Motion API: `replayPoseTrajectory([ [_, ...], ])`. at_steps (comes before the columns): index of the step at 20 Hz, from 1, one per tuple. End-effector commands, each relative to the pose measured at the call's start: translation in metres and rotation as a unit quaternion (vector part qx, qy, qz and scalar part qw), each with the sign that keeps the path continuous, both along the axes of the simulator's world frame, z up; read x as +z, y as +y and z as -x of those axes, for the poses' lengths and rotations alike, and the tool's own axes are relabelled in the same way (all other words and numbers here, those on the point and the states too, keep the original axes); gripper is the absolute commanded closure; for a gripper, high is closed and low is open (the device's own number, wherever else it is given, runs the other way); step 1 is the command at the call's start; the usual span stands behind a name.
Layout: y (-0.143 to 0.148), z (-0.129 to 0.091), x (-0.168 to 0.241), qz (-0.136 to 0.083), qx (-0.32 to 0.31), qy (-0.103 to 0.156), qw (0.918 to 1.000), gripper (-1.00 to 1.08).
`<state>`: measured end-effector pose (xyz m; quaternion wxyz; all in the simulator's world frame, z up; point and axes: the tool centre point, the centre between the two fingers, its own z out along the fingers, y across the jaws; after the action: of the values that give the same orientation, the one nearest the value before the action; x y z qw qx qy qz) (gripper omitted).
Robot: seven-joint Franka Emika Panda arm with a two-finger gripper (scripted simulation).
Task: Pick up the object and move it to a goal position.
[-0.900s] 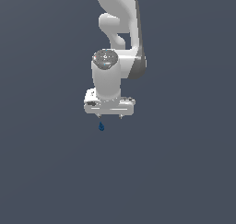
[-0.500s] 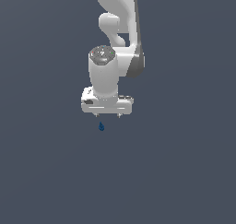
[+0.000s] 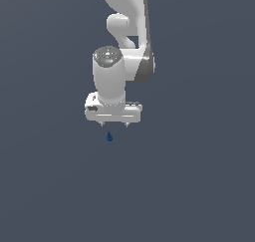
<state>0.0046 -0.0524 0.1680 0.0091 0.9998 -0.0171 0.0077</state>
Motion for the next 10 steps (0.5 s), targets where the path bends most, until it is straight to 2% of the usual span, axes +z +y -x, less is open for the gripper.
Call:
replayPoseTrajectory([
  [1, -0.001, 0.000, -0.002, -0.001, -0.010, 0.000, 1.0000, -0.92],
  [10, -0.007, 0.003, -0.015, -0.005, -0.089, 0.001, 0.9960, -0.92],
])
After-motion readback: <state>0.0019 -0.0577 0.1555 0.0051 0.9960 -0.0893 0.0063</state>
